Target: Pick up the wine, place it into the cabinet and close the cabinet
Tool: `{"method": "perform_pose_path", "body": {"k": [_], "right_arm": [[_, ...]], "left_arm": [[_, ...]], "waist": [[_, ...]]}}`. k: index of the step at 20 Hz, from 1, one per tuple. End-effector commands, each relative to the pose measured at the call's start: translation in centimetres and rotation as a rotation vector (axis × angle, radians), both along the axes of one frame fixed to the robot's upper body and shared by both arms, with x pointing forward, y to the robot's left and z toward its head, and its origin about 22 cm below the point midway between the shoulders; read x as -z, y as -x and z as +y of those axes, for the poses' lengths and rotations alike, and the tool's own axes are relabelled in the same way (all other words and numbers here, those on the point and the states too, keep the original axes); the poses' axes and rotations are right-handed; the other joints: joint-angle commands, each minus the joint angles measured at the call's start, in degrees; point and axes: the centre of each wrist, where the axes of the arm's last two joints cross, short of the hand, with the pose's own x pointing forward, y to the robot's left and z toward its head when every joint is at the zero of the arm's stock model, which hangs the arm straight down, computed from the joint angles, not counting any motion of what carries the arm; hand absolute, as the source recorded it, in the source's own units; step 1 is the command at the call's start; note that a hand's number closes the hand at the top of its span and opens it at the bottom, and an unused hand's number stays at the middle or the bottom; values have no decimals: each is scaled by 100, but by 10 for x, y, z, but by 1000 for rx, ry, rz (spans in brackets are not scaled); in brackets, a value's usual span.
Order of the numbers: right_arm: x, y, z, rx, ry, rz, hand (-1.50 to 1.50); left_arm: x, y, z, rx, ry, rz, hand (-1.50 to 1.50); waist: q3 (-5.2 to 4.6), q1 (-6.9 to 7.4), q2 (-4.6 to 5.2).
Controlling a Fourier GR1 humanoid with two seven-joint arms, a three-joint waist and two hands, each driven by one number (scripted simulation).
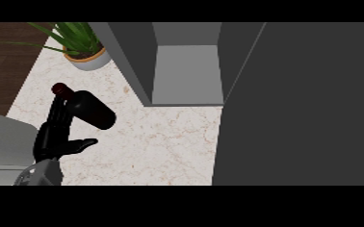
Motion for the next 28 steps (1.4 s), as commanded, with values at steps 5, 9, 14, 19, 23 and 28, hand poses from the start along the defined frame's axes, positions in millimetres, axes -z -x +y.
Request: {"method": "perform_pose_path", "body": {"k": [5,9,14,19,23,28], "right_arm": [[-14,8,16,-31,-47,-25,-150],[-18,11,0,-35,-16,-21,-150],[-13,26,1,-50,-28,-41,-150],[-10,12,-2,-42,-14,-37,-150],[-3,4,-6,-47,-19,-28,-150],[-3,13,-7,-57,-21,-27,-150]], "left_arm": [[24,-3,-6,5,92,3,-150],[22,-17,-18,41,138,-7,-150],[41,6,-24,55,183,-6,-150],[36,-3,-26,37,157,-54,-150],[31,-17,-40,57,147,-79,-150],[30,-18,-37,-14,128,-89,-150]], "waist": [[-13,-43,23],[-8,-52,21],[-7,-61,15],[-11,-71,30],[-9,-95,41],[-8,-86,35]]}}
